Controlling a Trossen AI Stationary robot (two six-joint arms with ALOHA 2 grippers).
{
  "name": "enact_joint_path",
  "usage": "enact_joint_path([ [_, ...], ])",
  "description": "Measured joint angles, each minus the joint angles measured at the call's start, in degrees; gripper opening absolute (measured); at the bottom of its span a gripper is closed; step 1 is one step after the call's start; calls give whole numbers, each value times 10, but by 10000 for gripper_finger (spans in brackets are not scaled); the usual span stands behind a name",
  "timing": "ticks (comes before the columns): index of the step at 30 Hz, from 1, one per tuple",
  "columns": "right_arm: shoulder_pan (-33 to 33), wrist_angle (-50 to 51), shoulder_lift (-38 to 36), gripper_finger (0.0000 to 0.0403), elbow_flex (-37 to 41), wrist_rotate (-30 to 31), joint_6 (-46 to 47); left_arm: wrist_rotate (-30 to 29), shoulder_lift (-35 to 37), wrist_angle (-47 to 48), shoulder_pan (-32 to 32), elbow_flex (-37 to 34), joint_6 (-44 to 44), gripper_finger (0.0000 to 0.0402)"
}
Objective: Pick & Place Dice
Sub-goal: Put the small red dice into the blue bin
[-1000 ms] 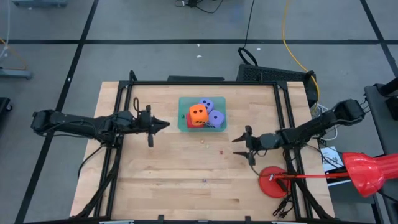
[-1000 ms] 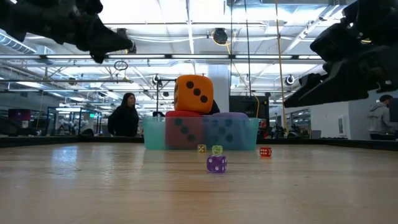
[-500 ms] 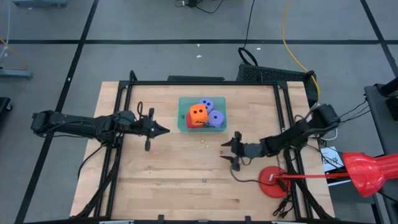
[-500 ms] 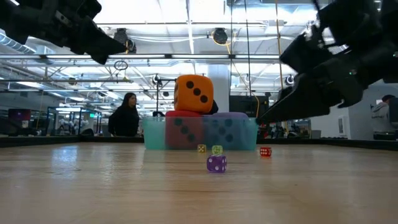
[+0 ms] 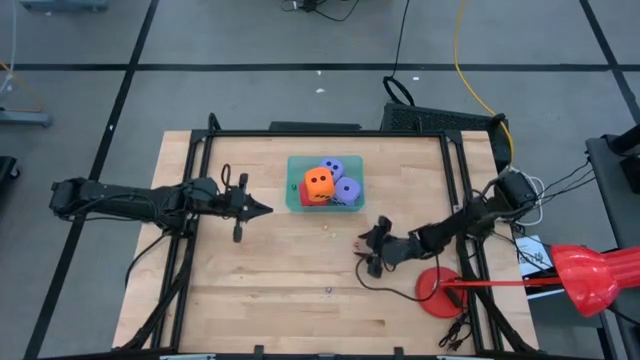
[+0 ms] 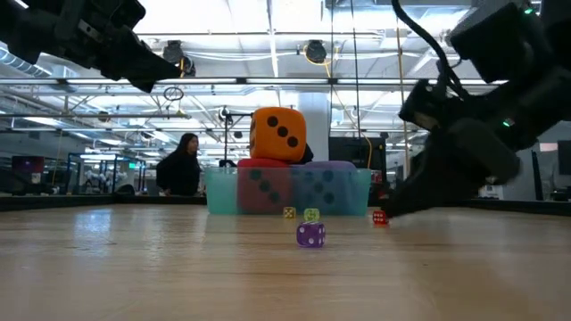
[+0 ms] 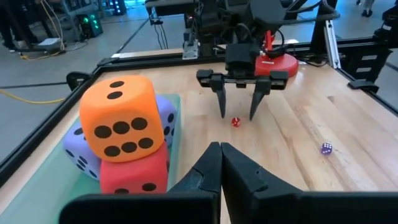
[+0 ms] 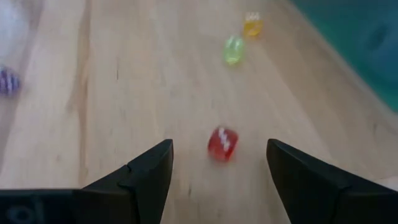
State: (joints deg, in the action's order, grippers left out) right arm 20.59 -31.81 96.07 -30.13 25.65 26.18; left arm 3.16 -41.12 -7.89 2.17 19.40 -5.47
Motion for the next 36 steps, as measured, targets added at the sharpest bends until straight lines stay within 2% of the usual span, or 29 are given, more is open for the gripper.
enact_joint_path([
  [3, 14, 23, 1, 251, 1, 3, -6, -2, 0, 0, 0, 0, -3, 5],
  [6, 22, 30, 4, 251, 1, 29, -8, -2, 0, 0, 0, 0, -9, 19],
  [10, 24, 29, 4, 251, 1, 32, -5, -2, 0, -4, 0, 0, -9, 34],
  [18, 23, 19, 4, 251, 1, 46, 2, -2, 0, -16, 0, 0, -8, 37],
  [36, 19, 8, 4, 251, 1, 48, 96, -2, 0, -27, 0, 0, -2, 37],
])
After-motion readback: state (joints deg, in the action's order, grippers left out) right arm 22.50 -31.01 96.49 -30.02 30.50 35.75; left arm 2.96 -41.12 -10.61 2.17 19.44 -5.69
